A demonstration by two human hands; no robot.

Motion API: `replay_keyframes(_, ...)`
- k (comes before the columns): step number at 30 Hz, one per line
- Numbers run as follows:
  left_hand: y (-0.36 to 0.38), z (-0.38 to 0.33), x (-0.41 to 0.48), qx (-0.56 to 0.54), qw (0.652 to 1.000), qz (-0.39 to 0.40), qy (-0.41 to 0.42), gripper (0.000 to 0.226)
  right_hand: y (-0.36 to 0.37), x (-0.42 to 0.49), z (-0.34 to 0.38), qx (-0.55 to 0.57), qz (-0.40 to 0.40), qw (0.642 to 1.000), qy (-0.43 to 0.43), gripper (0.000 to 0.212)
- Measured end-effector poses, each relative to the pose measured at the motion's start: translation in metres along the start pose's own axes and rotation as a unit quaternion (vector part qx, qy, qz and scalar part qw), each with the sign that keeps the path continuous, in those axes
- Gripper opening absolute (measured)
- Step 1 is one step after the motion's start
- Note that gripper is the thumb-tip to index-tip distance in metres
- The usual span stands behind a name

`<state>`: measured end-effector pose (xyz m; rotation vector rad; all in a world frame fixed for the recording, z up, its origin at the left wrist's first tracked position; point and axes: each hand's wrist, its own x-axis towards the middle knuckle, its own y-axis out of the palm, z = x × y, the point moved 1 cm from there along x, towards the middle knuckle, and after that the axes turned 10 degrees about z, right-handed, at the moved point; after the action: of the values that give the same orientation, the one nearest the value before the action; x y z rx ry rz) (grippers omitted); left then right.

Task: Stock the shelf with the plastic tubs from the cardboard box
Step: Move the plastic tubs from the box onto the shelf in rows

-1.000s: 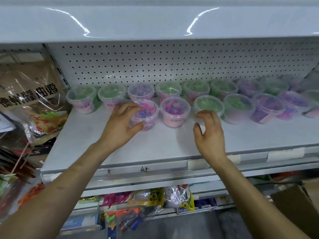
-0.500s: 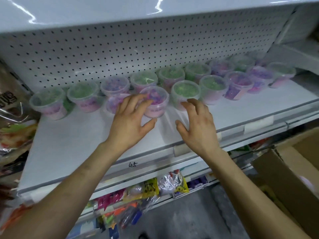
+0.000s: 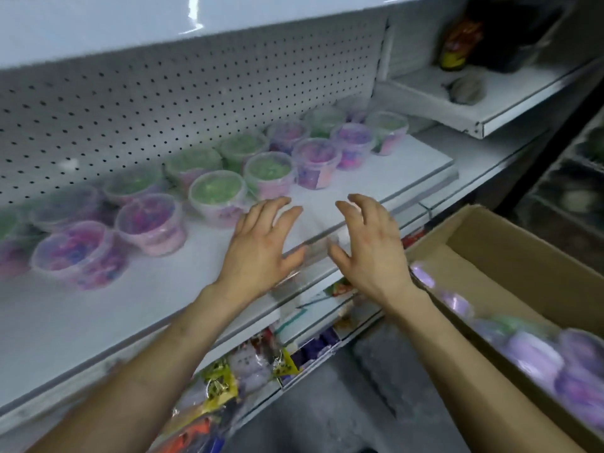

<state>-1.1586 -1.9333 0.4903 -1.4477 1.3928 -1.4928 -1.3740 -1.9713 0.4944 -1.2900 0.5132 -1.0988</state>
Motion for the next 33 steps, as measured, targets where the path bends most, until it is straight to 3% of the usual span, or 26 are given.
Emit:
replay_keyframes(9, 0.073, -0.146, 0.084, -0.015, 0.994, 0.074, 0.084, 0.088, -0.042, -0.077, -0.154, -0.019, -0.009, 0.99, 0.14, 0.071)
replay_keyframes(16, 0.13, -0.227, 0.116, -0.042, 0.976, 0.17, 0.129, 0.087, -0.045, -0.162, -0.241, -0.01, 0.016, 0.95, 0.312, 0.081)
replay_keyframes(24, 0.186, -0.265, 0.159, -0.051, 0.944, 0.26, 0.197, 0.095, -0.04, -0.212, -0.288, 0.045, 0.041, 0.901, 0.43, 0.082)
replay_keyframes(33, 0.235, -0.284, 0.19, -0.071, 0.89, 0.343, 0.291, 0.091, -0.027, -0.221, -0.296, 0.085, 0.092, 0.85, 0.511, 0.086)
